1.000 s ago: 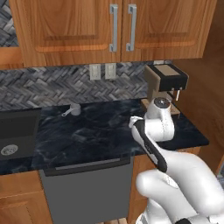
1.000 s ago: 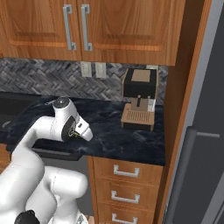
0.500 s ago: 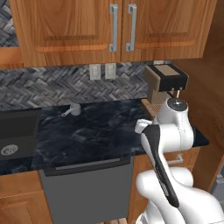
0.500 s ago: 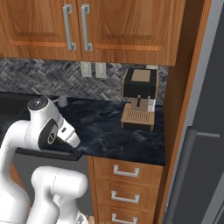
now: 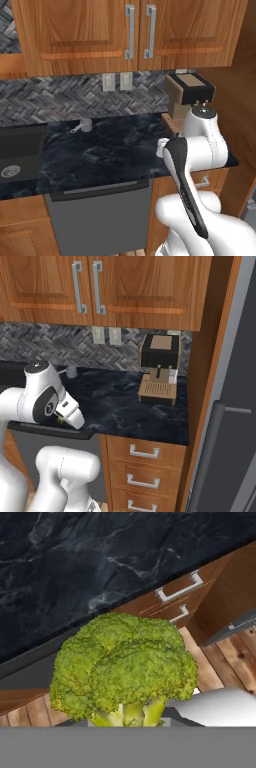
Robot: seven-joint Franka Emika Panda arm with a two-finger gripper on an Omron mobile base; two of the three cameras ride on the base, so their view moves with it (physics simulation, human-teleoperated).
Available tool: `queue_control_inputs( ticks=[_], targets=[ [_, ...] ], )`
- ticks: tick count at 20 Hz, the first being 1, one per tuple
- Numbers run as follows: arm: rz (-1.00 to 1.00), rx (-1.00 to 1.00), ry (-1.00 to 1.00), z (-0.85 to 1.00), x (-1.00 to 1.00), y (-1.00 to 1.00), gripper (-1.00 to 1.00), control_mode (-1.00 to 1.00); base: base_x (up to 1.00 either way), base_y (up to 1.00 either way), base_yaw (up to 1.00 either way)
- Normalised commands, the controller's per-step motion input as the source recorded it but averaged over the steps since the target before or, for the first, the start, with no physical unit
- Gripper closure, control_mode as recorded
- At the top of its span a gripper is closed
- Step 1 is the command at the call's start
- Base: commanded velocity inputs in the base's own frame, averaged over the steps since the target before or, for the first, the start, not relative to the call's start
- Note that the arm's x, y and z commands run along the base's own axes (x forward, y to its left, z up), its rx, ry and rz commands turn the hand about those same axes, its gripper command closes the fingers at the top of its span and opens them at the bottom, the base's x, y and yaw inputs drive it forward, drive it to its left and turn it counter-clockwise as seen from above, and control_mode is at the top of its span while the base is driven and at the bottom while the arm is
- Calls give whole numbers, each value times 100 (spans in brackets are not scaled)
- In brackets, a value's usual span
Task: Place the broccoli and mushroom inside the fridge drawer. Close the drawer after placing the vegetables.
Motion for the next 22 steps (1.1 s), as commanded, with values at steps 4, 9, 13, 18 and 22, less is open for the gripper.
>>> queue_control_inputs(
  ticks=[4,9,13,18,22],
  targets=[
    [4,-7,4,-3,2,22,100,-100,0,0,0],
    [0,0,0,0,0,0,100,100,-85,18,-5],
    [0,0,0,0,0,0,100,100,-100,25,-12],
    [0,0,0,0,0,0,100,100,-100,8,-25],
    [0,0,0,0,0,0,100,100,-77,-60,-30]
  ],
)
